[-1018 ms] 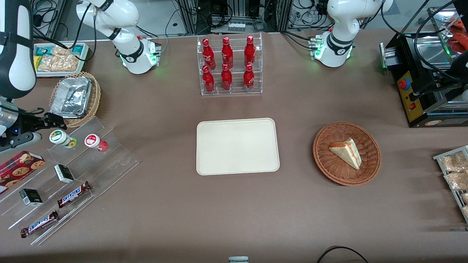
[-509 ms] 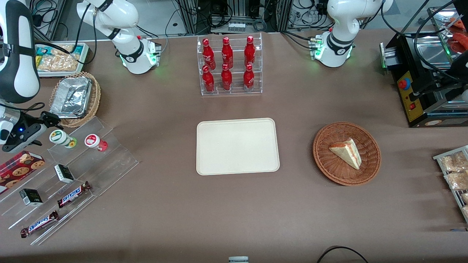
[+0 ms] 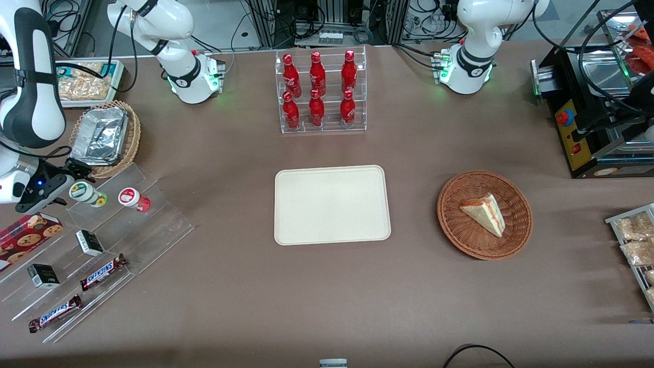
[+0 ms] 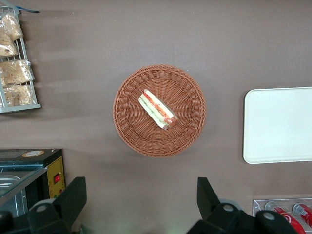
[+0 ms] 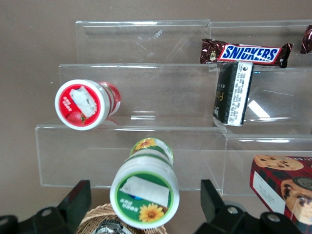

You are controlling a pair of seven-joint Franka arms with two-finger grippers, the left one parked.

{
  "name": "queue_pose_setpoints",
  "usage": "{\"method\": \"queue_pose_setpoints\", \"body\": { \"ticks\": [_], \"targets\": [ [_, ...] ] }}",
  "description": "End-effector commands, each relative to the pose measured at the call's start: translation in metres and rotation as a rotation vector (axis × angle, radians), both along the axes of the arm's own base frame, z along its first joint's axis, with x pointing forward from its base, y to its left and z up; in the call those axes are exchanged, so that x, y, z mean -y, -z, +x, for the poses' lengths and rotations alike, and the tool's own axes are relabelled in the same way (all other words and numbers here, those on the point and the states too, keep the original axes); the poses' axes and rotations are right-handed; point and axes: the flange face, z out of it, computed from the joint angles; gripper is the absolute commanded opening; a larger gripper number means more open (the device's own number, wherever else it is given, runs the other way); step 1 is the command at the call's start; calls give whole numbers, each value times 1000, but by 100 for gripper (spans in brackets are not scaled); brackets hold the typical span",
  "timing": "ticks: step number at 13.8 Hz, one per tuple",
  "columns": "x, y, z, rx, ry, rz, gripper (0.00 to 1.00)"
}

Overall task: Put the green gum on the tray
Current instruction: 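Close the right gripper on the green-labelled gum jar and lift it, then carry the held gum jar over to the cream tray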

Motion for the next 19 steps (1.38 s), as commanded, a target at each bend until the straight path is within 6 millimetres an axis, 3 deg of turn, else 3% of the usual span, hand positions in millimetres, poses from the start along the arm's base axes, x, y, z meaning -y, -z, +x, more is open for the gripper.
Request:
{"method": "queue_pose_setpoints", "body": {
  "ticks": [1, 2, 4, 5, 8, 11, 13, 15, 19],
  "targets": [
    [0, 16, -5, 33, 3, 8, 99],
    [0, 20, -6, 36, 2, 7, 88],
    [-1, 19, -6, 37, -2, 6, 20],
    [-1, 18, -6, 38, -2, 7, 0],
    [-3, 7, -3, 42, 9, 7, 0],
    [-20, -28, 9, 13, 37, 19, 0],
    [-51, -49, 22, -12, 64, 20, 0],
    [-96, -63, 30, -51, 107, 19, 0],
    [-188, -56, 37, -83, 217, -1, 0]
  ]
}}
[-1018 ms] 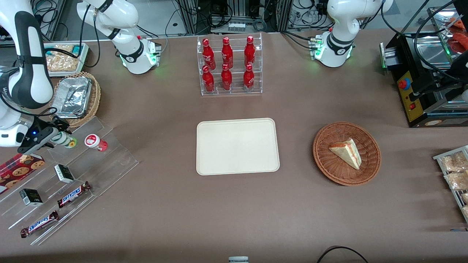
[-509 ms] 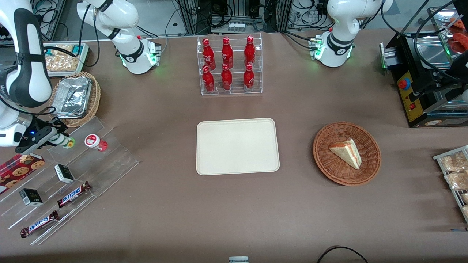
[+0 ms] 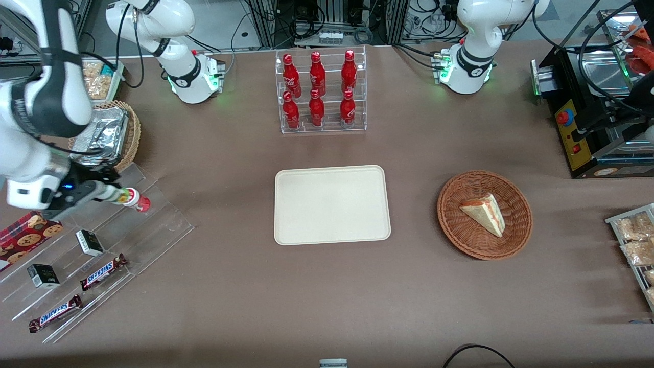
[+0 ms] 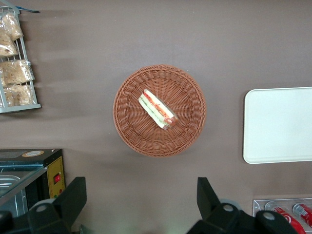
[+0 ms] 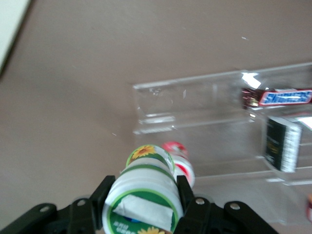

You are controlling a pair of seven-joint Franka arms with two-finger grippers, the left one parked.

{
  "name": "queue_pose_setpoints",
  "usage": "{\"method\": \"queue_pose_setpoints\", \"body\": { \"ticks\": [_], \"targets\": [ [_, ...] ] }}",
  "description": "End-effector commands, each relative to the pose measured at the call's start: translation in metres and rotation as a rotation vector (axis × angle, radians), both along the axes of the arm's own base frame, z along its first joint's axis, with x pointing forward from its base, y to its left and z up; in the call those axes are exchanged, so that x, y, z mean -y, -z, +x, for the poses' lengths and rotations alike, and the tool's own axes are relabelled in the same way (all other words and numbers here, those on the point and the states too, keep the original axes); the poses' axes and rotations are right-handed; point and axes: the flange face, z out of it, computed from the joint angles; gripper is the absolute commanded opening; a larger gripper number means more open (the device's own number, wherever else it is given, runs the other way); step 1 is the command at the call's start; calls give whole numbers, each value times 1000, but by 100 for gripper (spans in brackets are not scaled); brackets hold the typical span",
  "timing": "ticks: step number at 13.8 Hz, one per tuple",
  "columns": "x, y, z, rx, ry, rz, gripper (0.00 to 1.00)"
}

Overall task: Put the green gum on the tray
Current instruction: 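Carry the held gum jar over to the cream tray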

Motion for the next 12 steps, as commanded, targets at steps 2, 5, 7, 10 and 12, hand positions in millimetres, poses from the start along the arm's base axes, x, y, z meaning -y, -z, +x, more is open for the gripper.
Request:
{"method": "queue_pose_setpoints", "body": {
  "ticks": [2, 5, 7, 10, 12],
  "targets": [
    [-99, 10, 1, -27, 122, -18, 0],
    [-188, 30, 4, -15, 233, -48, 0],
    [-243, 40, 6, -18, 296, -33, 0],
    [-317, 59, 8, -25, 395, -19, 0],
    [-368, 75, -1, 1, 458, -22, 0]
  ]
}}
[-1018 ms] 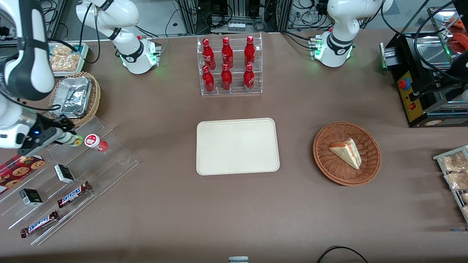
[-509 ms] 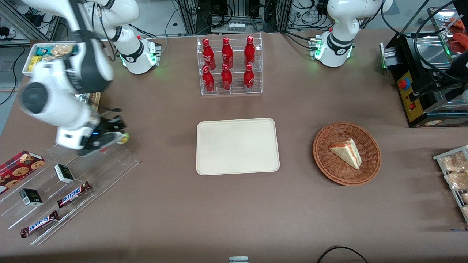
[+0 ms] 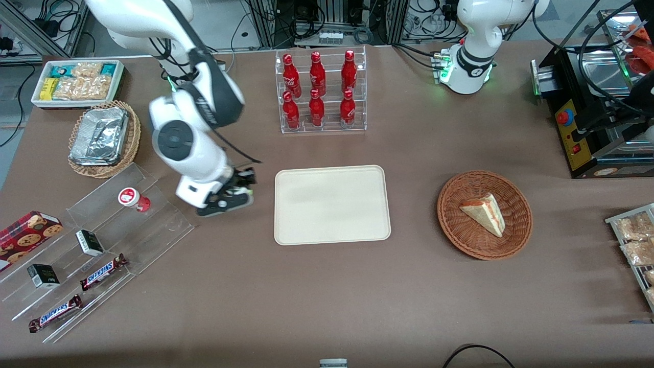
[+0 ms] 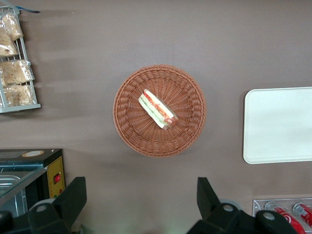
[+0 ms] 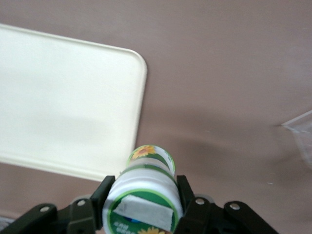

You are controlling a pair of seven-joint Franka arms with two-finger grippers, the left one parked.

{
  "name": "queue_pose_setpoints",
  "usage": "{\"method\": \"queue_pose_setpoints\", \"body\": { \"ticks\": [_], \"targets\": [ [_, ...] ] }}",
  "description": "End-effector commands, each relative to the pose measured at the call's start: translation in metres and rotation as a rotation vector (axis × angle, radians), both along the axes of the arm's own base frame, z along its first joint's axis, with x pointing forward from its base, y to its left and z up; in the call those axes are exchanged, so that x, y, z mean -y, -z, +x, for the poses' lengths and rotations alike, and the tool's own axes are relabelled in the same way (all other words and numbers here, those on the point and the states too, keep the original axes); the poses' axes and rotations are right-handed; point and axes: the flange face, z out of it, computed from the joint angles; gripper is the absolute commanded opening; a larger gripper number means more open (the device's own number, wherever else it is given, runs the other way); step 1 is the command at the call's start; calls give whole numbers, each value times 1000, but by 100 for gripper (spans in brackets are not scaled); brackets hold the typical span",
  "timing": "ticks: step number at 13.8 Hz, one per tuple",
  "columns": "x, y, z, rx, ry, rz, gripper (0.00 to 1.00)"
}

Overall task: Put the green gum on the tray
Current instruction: 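Carry the held gum jar over to the cream tray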

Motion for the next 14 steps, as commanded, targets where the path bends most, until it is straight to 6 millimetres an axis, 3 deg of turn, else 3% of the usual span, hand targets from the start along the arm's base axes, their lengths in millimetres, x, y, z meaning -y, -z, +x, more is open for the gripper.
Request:
{"method": "queue_pose_setpoints", "body": {
  "ticks": [1, 7, 9, 14],
  "targets": [
    [-58, 21, 3, 30, 97, 4, 0],
    [-159, 87, -29, 69, 213, 59, 0],
    [-184, 105, -43, 104, 227, 76, 0],
    [-197, 144, -47, 157, 238, 47, 0]
  ]
}}
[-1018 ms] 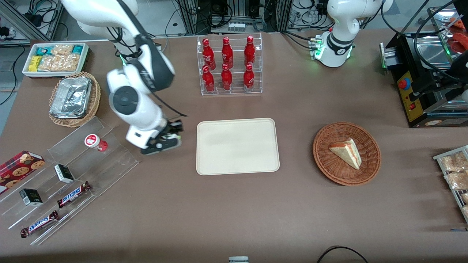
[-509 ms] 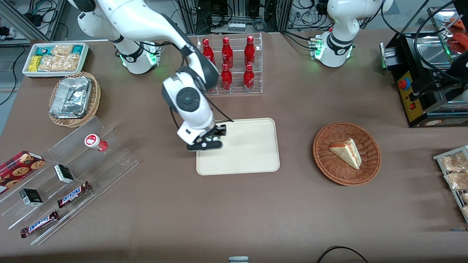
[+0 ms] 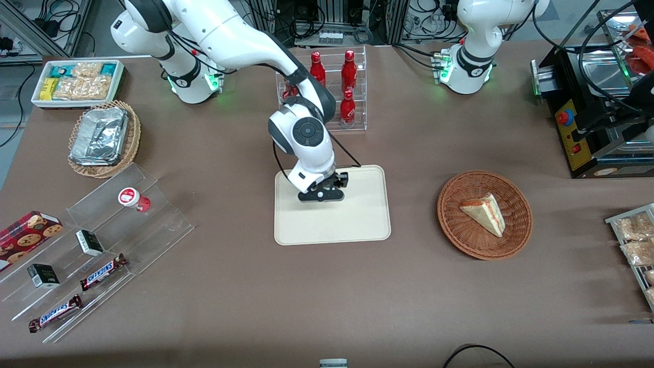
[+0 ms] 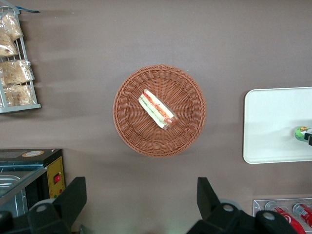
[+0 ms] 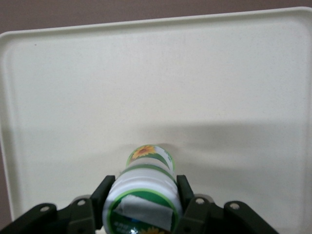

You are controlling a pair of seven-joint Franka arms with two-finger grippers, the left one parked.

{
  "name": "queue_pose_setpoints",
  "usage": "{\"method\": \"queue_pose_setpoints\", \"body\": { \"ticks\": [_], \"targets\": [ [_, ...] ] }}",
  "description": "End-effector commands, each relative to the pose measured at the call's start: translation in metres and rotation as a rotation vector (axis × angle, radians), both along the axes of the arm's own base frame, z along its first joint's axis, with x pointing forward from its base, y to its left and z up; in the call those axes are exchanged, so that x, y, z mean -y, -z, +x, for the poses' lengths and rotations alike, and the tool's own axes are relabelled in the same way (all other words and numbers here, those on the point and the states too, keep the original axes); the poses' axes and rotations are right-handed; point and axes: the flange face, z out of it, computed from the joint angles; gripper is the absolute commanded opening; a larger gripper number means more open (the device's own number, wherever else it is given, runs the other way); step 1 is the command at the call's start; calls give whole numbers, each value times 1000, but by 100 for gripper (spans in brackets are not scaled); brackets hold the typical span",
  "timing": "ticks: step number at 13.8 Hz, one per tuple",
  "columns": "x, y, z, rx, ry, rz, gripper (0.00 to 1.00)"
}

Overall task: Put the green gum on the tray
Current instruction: 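Carry the held gum jar over to the cream tray, then lower the gum jar onto the tray and open the right gripper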

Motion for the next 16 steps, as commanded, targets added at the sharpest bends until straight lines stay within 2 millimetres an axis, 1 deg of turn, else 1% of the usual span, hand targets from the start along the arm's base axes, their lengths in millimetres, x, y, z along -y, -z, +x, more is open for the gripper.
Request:
{"method": "queue_pose_setpoints", "body": {
  "ticks": [1, 3, 4, 5, 10, 12, 16],
  "targets": [
    [-3, 12, 12, 41, 17, -21, 0],
    [-3, 19, 11, 43, 13, -28, 0],
    [-3, 20, 12, 43, 13, -28, 53],
    [-3, 21, 11, 43, 11, -30, 100],
    [-1, 21, 12, 77, -40, -65, 100],
    [-2, 18, 13, 80, -47, -64, 100],
    [-2, 5, 14, 87, -51, -60, 100]
  ]
}}
